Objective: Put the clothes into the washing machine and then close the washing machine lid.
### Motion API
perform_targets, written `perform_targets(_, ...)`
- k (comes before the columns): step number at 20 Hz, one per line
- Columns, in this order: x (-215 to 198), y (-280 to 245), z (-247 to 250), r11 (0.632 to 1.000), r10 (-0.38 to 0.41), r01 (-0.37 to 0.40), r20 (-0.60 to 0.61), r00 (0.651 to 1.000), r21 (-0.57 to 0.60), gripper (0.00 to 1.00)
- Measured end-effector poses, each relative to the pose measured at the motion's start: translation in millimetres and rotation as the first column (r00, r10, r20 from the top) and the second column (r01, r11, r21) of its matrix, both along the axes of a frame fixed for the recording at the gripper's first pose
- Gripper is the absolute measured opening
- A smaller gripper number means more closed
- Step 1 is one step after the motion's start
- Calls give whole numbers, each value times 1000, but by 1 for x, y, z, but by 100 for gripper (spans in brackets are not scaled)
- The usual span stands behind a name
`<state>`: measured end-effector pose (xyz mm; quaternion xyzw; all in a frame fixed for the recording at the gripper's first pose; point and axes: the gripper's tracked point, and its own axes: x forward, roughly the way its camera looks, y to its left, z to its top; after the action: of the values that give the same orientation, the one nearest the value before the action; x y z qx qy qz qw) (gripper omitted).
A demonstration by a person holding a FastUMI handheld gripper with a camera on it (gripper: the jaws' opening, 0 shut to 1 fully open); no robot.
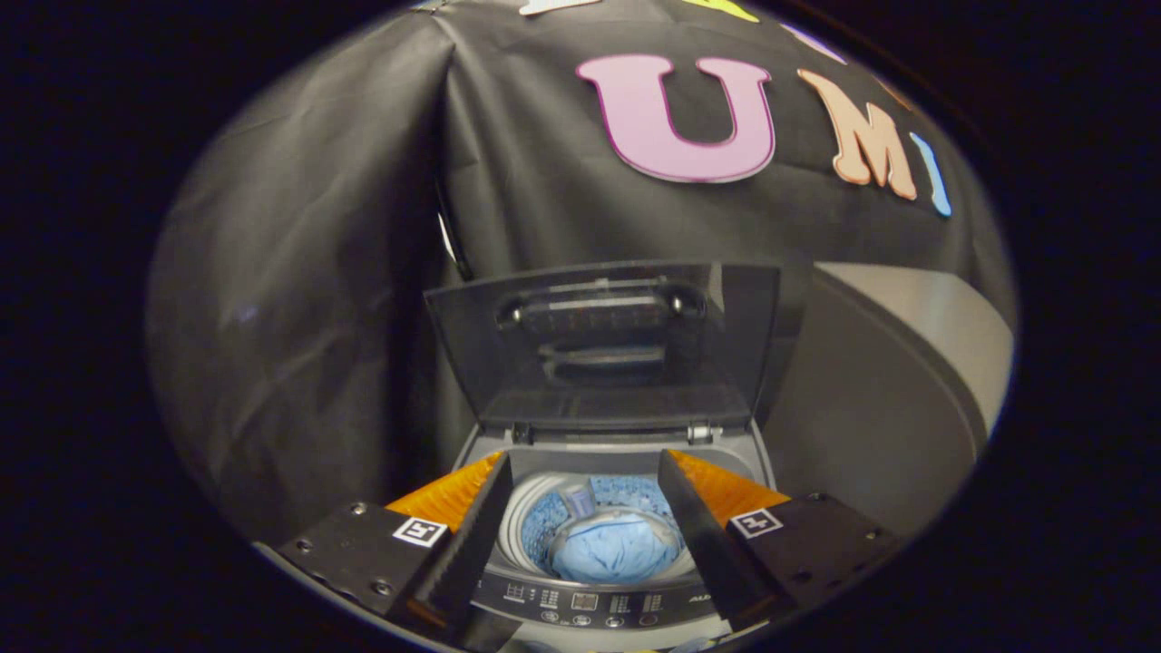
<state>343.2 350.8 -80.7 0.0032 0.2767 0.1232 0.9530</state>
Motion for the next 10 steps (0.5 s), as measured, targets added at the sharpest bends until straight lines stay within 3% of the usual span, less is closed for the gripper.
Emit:
perform_targets(6, 46, -10, 69, 998, -55, 50, 104, 993, 47, 97)
perform_targets(10, 78, -8, 99, 998, -56, 57, 186, 981, 1, 98)
